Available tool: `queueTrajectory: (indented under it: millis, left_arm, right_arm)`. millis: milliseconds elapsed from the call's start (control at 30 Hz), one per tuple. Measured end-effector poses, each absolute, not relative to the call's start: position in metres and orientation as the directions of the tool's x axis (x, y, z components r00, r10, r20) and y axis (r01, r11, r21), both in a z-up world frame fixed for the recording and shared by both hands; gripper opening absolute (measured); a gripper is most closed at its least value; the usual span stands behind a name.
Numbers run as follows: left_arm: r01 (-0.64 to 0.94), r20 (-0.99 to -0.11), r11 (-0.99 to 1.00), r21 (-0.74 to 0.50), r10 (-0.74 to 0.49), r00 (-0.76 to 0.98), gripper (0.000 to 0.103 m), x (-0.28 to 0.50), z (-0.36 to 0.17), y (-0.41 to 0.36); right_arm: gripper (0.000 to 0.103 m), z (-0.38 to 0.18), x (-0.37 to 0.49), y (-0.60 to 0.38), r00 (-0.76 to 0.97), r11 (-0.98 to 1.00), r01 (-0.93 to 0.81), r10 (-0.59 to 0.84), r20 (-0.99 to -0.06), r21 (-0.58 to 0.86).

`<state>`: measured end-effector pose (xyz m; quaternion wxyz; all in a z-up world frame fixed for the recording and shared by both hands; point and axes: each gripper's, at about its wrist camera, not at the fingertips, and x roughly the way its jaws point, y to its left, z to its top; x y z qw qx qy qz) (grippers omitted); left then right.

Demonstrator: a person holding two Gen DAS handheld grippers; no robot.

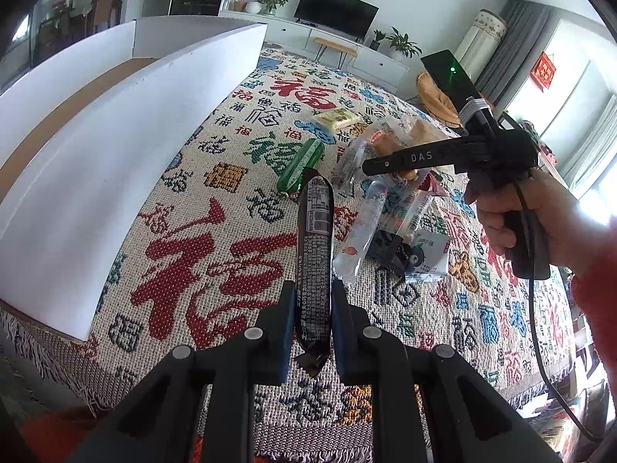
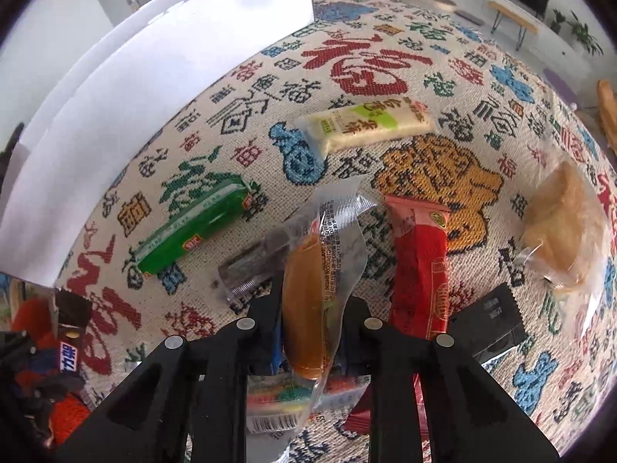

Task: Organize snacks
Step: 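Hold the Snickers bar in the left tool while the right tool grasps the orange pastry packet, then carry both snacks into the white box and open both tools to release them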

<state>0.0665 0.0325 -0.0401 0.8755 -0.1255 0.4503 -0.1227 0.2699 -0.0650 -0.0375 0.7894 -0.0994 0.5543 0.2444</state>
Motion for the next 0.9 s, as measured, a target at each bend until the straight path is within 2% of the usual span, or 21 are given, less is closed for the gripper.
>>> queueTrajectory:
  millis: [133,433,667,767,867,900]
  left_arm:
    - [0.098,-0.755,0.943,-0.317,-0.314,0.576,0.017,0.066,-0.038,0.034]
    - [0.096,-0.759,0.955,-0.281,-0.282,0.586,0.017,0.063,-0.03,0.03]
    - [0.043,-0.681,0.905,-0.423,-0.349,0.643,0.017,0.068,0.028,0.078]
    - [-0.042,-0.657,0.902,-0.43,-0.281,0.699,0.017,0.079,0.058,0.129]
    - [-0.17,-0.688,0.914,-0.367,-0.145,0.711,0.017,0.096,0.07,0.181]
    - [-0.222,-0.707,0.912,-0.346,-0.098,0.7,0.021,0.101,0.069,0.198]
  right_arm:
    - [0.021,-0.024,0.262,-0.064,0.335,0.862,-0.503,0.26,-0.906,0.061]
    - [0.021,0.008,0.241,-0.058,0.376,0.848,-0.525,0.304,-0.875,0.069]
    - [0.021,0.064,0.217,-0.017,0.382,0.782,-0.613,0.416,-0.825,0.11]
    - [0.021,0.101,0.217,0.025,0.375,0.735,-0.658,0.509,-0.775,0.165]
    - [0.022,0.123,0.222,0.078,0.345,0.683,-0.697,0.588,-0.731,0.221]
    - [0.022,0.127,0.224,0.096,0.338,0.671,-0.705,0.604,-0.722,0.232]
